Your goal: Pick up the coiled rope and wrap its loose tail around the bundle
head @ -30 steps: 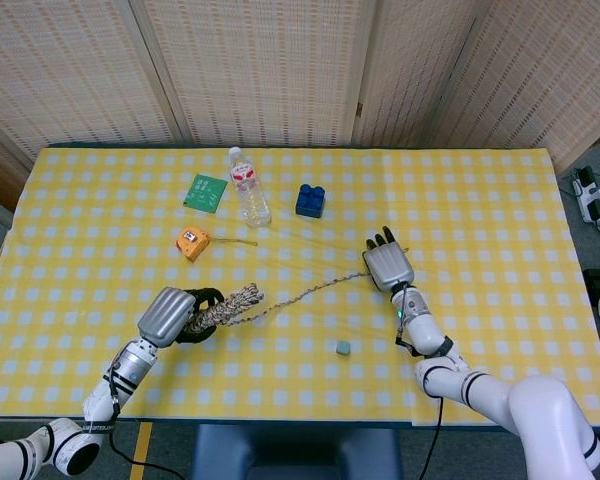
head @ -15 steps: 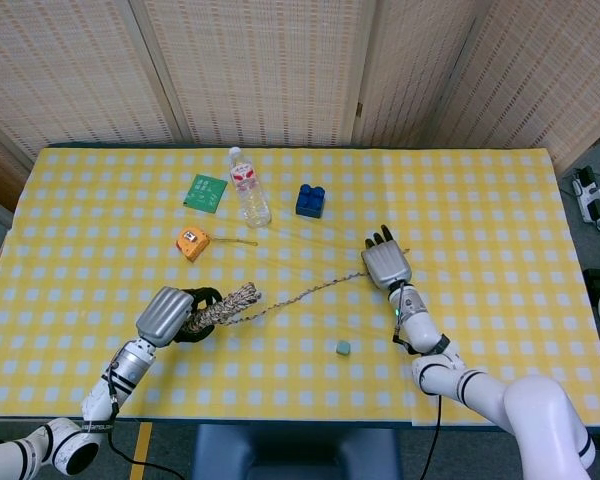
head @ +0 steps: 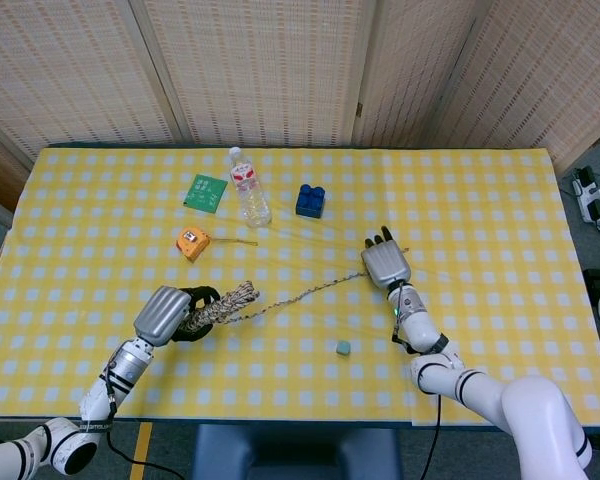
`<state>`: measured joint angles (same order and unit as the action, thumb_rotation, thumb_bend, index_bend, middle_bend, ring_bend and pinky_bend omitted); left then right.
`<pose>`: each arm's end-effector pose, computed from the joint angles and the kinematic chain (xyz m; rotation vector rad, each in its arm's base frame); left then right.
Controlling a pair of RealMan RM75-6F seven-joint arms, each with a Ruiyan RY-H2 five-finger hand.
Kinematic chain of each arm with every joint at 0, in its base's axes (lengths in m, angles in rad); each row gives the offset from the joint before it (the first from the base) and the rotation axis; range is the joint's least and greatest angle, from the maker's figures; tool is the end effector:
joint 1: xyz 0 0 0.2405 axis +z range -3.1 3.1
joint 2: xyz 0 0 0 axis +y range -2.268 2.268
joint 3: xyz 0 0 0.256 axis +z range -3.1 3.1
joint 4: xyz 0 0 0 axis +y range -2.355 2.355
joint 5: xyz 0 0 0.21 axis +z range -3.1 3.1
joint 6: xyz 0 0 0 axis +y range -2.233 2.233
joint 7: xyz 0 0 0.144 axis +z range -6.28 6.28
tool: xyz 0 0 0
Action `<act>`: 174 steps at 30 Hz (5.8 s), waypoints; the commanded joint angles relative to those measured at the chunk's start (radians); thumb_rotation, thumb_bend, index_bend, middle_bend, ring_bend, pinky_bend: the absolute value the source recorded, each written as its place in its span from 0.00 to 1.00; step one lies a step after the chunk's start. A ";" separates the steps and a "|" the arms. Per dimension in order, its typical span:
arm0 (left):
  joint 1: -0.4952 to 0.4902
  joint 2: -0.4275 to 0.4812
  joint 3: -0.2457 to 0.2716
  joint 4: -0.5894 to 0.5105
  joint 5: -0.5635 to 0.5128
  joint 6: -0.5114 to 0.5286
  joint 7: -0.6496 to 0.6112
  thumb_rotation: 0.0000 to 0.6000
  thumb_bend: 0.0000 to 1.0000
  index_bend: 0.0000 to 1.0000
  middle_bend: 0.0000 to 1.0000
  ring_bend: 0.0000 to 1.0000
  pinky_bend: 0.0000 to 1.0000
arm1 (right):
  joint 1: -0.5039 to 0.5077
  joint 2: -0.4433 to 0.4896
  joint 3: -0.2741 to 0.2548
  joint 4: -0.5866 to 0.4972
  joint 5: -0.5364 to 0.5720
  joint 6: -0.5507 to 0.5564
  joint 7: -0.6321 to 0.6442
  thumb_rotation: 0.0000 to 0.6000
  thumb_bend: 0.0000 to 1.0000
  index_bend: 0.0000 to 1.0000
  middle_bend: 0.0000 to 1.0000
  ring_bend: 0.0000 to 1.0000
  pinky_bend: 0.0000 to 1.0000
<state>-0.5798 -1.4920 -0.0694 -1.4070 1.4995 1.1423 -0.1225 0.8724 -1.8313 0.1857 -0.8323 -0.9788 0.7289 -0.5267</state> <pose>-0.1932 0.3043 0.0106 -1.8351 -1.0394 -1.2058 -0.1985 -0.4151 -0.0652 1.8682 -0.7190 0.4884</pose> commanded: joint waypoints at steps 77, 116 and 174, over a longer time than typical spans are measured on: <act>-0.171 -0.204 -0.350 -0.167 -0.730 -0.061 0.285 1.00 0.77 0.64 0.65 0.65 0.75 | -0.139 0.493 0.114 -1.250 -0.167 0.443 0.225 1.00 0.68 0.77 0.57 0.60 0.52; 0.020 0.066 -0.454 -0.407 -0.363 -0.362 -0.439 1.00 0.77 0.64 0.65 0.64 0.75 | -0.111 0.378 0.110 -0.900 0.050 0.240 0.381 1.00 0.70 0.79 0.59 0.60 0.52; -0.165 -0.084 -0.235 -0.254 -0.523 -0.116 0.463 1.00 0.77 0.65 0.66 0.66 0.74 | 0.026 0.400 0.177 -1.175 0.257 0.361 0.301 1.00 0.74 0.79 0.59 0.60 0.56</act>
<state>-0.7413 -1.5667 -0.2927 -1.6548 1.0011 1.0118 0.3330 0.9001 -1.4257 0.3688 -2.0035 -0.7150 1.0879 -0.2266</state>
